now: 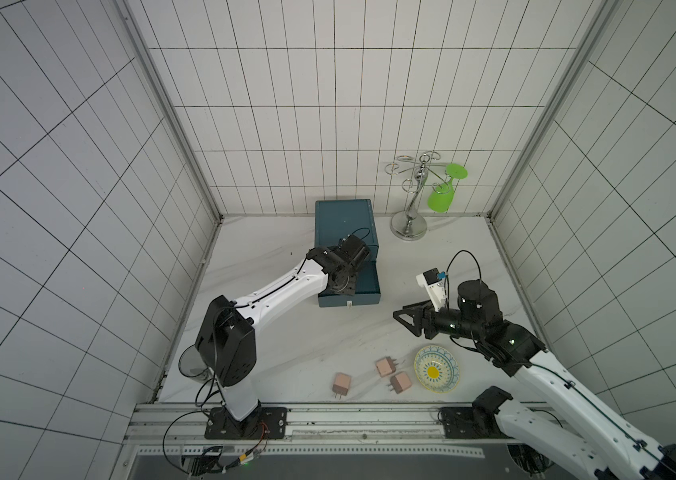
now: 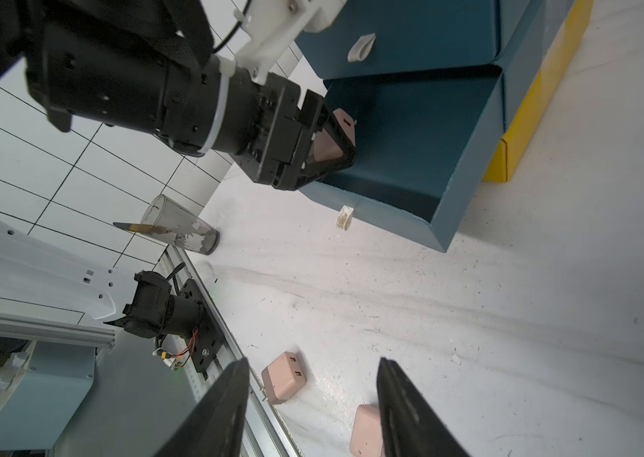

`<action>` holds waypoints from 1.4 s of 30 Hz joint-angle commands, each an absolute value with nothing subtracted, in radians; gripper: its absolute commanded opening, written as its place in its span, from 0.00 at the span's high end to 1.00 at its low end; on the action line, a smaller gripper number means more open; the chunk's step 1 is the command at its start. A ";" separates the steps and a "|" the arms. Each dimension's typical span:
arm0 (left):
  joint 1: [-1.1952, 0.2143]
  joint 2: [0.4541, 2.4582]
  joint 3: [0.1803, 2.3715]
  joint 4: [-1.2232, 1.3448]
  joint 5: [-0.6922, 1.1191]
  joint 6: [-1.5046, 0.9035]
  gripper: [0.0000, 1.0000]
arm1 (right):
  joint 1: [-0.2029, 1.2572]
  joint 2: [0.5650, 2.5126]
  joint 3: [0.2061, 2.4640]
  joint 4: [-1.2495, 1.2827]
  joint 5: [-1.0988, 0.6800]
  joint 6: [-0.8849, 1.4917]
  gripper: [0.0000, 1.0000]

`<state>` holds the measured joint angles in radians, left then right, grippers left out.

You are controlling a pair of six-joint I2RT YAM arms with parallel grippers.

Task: Place the plugs into the drawer by color
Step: Place the plug in the drawer.

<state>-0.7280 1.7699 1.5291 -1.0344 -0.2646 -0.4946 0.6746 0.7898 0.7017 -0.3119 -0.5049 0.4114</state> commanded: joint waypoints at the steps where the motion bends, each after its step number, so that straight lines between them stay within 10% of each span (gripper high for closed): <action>1: -0.710 1.829 1.581 -1.033 -0.314 -0.480 0.80 | 0.681 0.772 0.695 -0.324 -0.467 0.405 0.44; 25: -0.711 1.825 1.555 -0.978 -0.246 -0.482 0.19 | 0.682 0.786 0.688 -0.315 -0.448 0.410 0.43; 42: -0.843 1.210 1.122 -0.707 0.013 -0.554 0.24 | 0.849 0.876 0.740 -0.558 -0.215 0.416 0.46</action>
